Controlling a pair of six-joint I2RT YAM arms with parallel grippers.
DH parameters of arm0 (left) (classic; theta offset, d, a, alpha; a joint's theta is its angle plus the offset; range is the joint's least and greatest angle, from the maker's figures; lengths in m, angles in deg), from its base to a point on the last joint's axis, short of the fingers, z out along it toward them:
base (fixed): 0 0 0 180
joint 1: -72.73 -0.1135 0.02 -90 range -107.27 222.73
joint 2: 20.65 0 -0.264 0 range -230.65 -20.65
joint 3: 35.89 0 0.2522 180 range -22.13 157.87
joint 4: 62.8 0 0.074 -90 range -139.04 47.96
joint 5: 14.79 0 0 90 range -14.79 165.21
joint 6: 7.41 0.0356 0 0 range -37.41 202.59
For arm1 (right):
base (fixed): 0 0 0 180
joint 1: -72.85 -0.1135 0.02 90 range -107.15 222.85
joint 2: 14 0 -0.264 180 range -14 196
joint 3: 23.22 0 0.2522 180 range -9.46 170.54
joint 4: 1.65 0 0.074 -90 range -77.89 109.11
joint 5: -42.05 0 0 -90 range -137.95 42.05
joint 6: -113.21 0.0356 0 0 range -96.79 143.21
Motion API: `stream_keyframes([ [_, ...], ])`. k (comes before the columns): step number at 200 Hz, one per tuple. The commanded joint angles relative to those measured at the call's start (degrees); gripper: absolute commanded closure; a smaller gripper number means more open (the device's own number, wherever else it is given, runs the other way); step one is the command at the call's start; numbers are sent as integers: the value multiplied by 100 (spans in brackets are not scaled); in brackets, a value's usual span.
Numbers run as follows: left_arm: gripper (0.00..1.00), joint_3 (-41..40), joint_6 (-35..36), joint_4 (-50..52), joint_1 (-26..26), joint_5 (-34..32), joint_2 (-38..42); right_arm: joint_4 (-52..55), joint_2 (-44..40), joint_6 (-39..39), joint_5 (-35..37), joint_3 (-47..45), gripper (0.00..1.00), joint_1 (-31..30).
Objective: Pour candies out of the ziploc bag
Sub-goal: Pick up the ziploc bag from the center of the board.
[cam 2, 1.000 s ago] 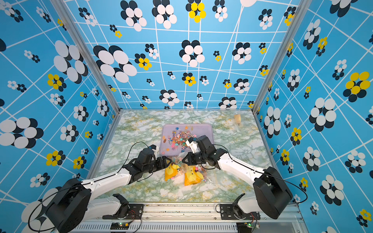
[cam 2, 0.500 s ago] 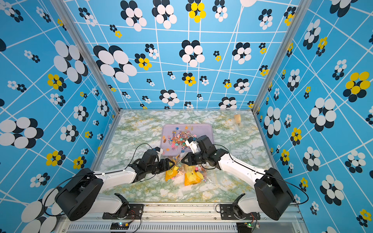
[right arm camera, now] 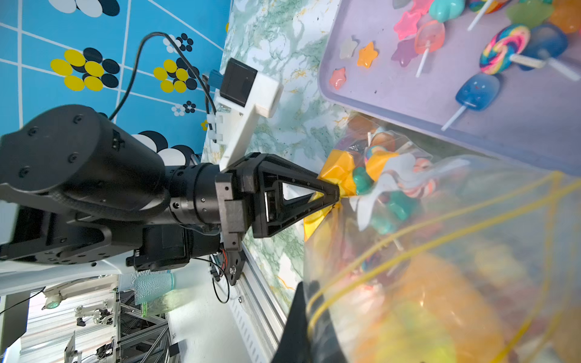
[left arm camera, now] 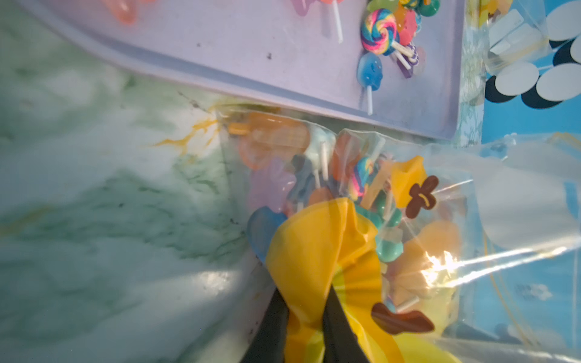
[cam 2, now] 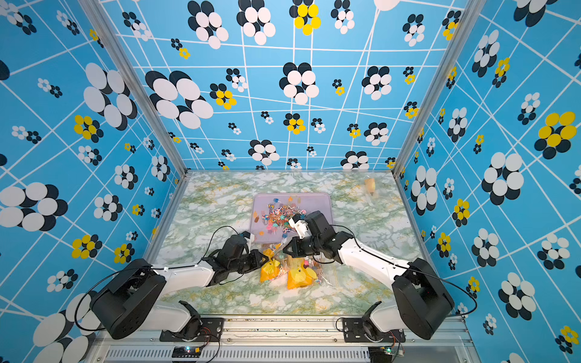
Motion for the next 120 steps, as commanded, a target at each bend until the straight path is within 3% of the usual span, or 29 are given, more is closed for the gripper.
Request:
stream_keyframes([
  [1, 95, -97, -27, 48, 34, -3, 22, 19, -113, -54, 92, 48, 100, -8],
  [11, 100, -112, -44, -24, 33, 14, 35, 42, -166, -65, 100, 54, 100, -6],
  [120, 100, 199, 23, 38, -257, 27, 733, 483, -75, -467, 145, 851, 100, 34],
])
